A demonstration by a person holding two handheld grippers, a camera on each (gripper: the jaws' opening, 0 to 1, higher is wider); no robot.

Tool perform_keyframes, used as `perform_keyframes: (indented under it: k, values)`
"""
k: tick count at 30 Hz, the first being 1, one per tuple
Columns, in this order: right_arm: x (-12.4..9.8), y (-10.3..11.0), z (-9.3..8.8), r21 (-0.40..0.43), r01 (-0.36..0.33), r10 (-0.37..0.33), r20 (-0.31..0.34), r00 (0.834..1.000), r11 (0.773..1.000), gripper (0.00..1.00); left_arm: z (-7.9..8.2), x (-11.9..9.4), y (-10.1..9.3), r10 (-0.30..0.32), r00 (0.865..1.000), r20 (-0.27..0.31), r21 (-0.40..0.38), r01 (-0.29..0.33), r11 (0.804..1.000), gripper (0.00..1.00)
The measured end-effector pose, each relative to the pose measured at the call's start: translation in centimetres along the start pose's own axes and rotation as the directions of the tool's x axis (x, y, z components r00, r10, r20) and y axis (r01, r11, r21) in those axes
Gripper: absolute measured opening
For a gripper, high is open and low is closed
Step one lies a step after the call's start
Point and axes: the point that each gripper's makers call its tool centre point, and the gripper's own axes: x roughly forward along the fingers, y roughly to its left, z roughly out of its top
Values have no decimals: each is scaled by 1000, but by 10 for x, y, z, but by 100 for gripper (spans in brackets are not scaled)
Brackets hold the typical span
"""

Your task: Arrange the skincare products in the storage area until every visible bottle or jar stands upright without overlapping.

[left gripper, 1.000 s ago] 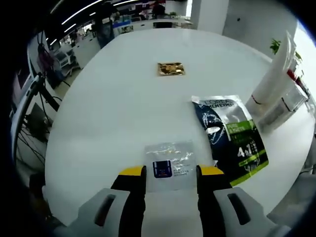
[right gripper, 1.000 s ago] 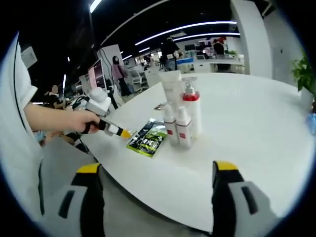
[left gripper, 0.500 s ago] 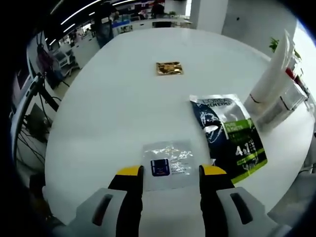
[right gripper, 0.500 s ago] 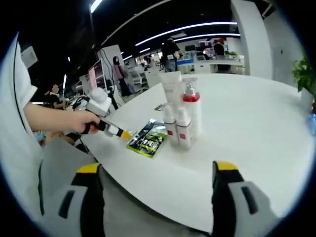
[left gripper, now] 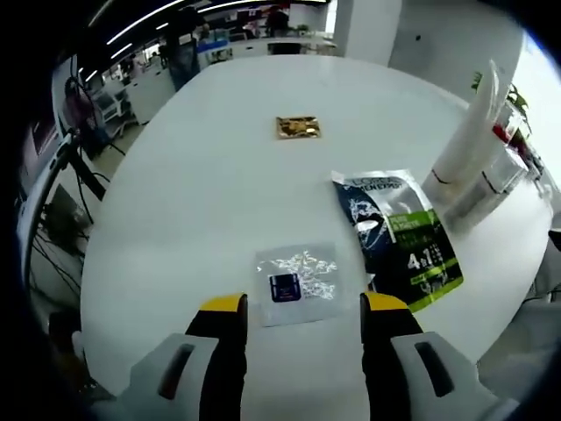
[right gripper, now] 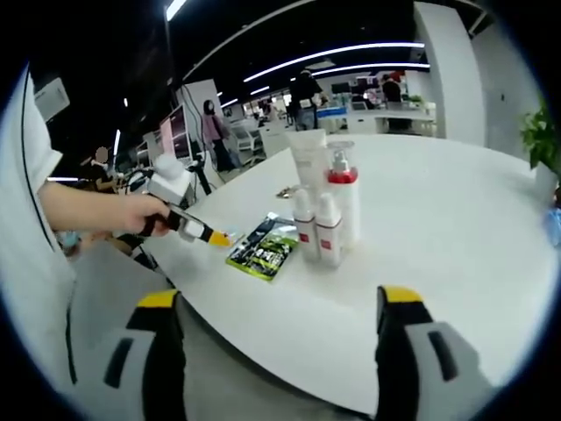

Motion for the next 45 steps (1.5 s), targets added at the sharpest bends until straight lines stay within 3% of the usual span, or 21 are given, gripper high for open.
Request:
perform_keyframes:
  k: [18,28,38,45]
  values:
    - [-2,0,2,-9,10,-10,18,1000,1000,91,-18,-30,-2,-87,994,69,8,86,996,63]
    - [-2,1,1,-26,13,-13,14,1000,1000,91,-19,-44,-13,-170,976,139,28,168,985,68]
    - [-2,1,1,-38,23,-22,12,1000,999,91,-14,-48,-17,-186,967,172,41,181,983,69]
    - [-3,0,1,-39,28,-28,12,1000,999,91,-14,-47,-17,-178,971,157,67,170,983,69]
